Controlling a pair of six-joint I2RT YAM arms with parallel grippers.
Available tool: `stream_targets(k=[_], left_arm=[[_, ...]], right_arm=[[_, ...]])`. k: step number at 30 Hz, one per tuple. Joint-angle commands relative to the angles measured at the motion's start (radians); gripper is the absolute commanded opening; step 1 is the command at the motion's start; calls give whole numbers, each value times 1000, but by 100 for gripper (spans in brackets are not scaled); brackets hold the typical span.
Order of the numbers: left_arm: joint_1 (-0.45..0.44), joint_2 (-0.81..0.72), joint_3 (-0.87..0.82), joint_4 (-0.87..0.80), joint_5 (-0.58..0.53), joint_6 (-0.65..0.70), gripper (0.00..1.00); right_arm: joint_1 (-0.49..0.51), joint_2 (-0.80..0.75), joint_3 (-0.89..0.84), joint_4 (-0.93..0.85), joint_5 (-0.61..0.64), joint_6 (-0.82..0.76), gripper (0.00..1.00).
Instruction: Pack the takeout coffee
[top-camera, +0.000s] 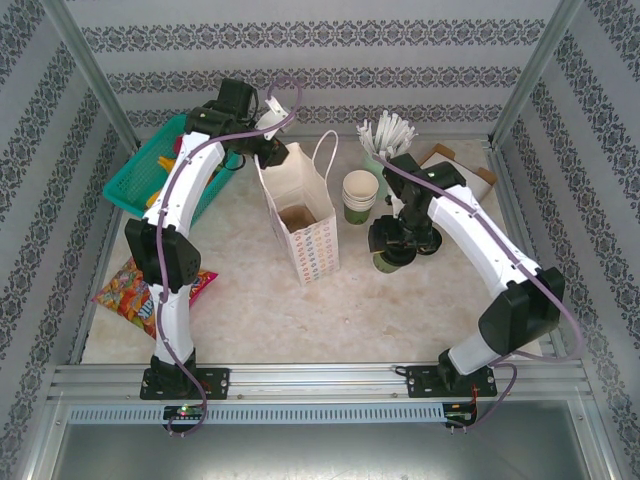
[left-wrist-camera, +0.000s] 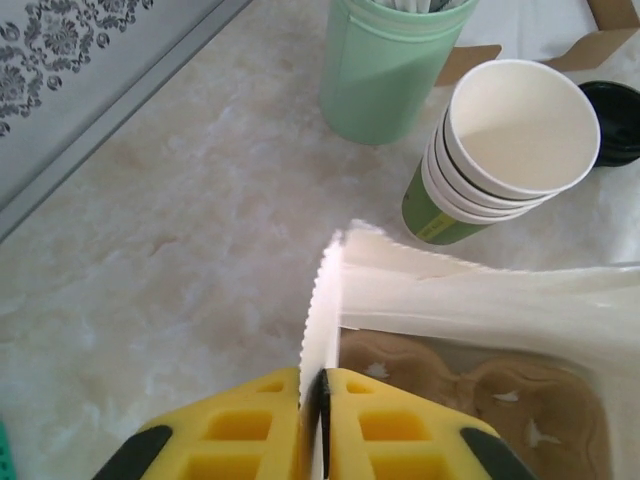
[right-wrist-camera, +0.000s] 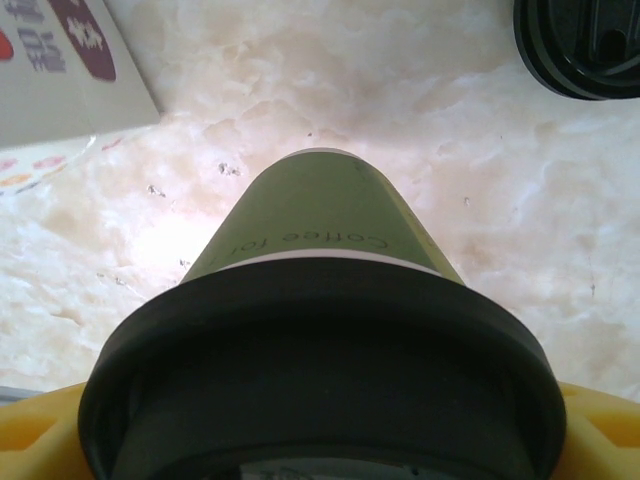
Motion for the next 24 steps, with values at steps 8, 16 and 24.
stream_targets(k=[8, 16, 24], left_arm=[[-47, -53, 2, -103, 20, 22, 12], [-61, -101, -31, -101, 50, -46, 16], [-91, -168, -119, -83, 28, -83, 17]], right_arm=[[88, -76, 194, -257, 30, 60, 73], [173, -70, 486, -377, 35, 113, 72], [243, -24, 738, -452, 5, 124, 71]])
